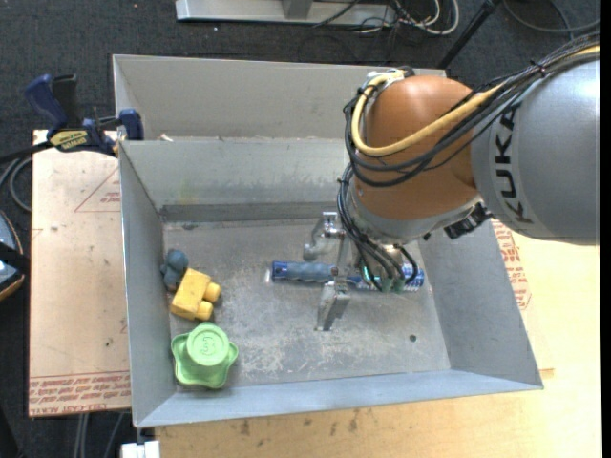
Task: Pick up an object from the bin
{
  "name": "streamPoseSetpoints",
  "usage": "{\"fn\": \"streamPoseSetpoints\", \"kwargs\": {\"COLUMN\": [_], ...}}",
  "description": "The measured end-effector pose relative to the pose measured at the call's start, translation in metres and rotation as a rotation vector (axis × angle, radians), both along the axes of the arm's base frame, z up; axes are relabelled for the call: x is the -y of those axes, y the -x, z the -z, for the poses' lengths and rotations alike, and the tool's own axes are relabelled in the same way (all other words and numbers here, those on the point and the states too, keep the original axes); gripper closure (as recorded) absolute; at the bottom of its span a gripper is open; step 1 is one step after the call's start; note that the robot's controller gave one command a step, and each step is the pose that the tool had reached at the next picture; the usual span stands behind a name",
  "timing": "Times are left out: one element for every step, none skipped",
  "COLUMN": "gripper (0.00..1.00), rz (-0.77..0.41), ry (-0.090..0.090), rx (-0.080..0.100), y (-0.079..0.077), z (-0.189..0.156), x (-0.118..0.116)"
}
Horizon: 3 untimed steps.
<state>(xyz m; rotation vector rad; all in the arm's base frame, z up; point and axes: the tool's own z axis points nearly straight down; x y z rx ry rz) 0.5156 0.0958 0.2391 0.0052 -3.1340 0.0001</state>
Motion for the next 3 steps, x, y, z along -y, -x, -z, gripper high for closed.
{"fn": "streamPoseSetpoints", "kwargs": {"gripper": [0.0,0.0,0.0], "rz": [-0.081,-0.211,-0.142], "ry": [-0.005,0.001,-0.002], "rx": [0.029,0.012,0.011], "y": [-0.065,-0.061,-0.06], "z": [0.164,0.138,0.13], "x": [0.077,0.14,0.143]}}
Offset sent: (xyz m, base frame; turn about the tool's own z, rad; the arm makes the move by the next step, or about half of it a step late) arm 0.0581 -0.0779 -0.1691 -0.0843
